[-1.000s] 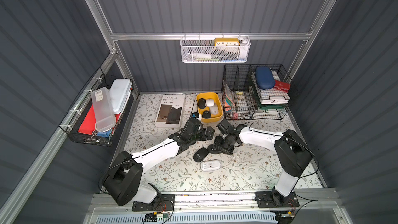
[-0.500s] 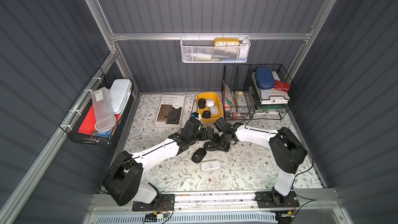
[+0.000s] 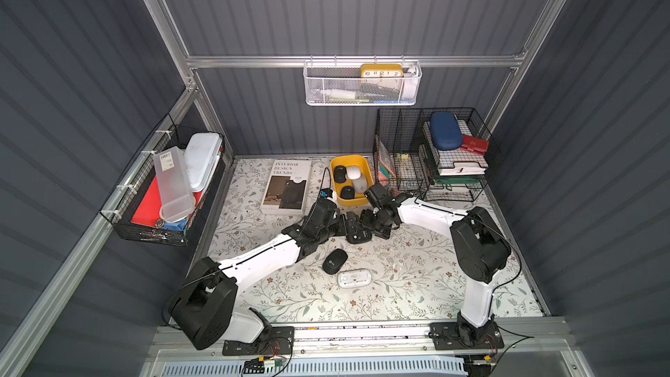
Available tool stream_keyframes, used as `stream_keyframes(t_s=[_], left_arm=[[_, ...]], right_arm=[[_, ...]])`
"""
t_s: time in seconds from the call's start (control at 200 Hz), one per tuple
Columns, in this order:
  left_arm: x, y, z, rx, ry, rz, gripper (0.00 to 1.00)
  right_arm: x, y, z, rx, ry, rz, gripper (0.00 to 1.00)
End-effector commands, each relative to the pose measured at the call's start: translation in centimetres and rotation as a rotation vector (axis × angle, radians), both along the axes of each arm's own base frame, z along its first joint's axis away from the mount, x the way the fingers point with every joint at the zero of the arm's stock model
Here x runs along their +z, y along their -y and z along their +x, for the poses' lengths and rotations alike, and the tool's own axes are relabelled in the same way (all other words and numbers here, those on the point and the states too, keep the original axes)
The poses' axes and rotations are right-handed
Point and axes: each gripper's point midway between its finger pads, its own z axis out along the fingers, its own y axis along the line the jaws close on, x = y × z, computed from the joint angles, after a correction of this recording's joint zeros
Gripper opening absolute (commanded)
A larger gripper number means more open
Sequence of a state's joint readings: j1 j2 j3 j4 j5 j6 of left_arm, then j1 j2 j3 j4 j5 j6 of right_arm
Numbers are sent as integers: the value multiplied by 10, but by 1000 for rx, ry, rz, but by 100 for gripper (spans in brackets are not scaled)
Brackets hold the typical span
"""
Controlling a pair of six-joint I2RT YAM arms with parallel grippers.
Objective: Put the mouse in the storage box
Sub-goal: Pick up the mouse from the center of the board.
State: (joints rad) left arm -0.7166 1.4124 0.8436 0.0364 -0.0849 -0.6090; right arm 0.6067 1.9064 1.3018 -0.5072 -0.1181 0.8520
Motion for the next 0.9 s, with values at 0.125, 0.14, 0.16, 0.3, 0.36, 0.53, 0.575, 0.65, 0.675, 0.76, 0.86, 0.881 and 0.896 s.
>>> stream_keyframes(t_s=[0.125, 0.14, 0.16, 0.3, 0.36, 0.53, 0.575, 0.65, 0.675, 0.76, 0.86, 0.881, 0.896], left_arm=[[18, -14, 2, 66, 42, -11, 96], [19, -14, 2, 66, 45, -13, 96], [21, -14, 1, 67, 50, -16, 96], [25, -17, 0, 79, 57, -26, 96], [25, -18, 0, 82, 58, -26, 97], [27, -21, -2, 94, 60, -34, 99], [28, -22, -2, 97, 62, -39, 99], [30, -23, -3, 100, 64, -43, 99], [31, -23, -3, 100, 66, -45, 99], [31, -24, -3, 103, 66, -46, 99], [28, -23, -2, 99, 62, -39, 99], [27, -23, -2, 100, 61, -37, 99], [27, -22, -2, 98, 61, -36, 99]], right_arm=[[15, -1, -28, -27, -23, 69, 81], [15, -4, -29, -37, -25, 85, 81], [15, -6, -32, -51, -32, 111, 81], [14, -29, -34, -107, -30, 240, 81], [15, -37, -35, -86, -36, 232, 81], [11, -49, -24, -97, -28, 247, 80], [7, -49, -21, -99, -25, 235, 80], [4, -49, -17, -104, -19, 233, 80], [2, -49, -16, -106, -14, 227, 80], [-3, -43, -14, -119, -30, 200, 82], [-6, -39, -12, -126, -30, 183, 84], [-6, -38, -11, -128, -27, 178, 84], [-6, -37, -11, -128, -26, 176, 84]])
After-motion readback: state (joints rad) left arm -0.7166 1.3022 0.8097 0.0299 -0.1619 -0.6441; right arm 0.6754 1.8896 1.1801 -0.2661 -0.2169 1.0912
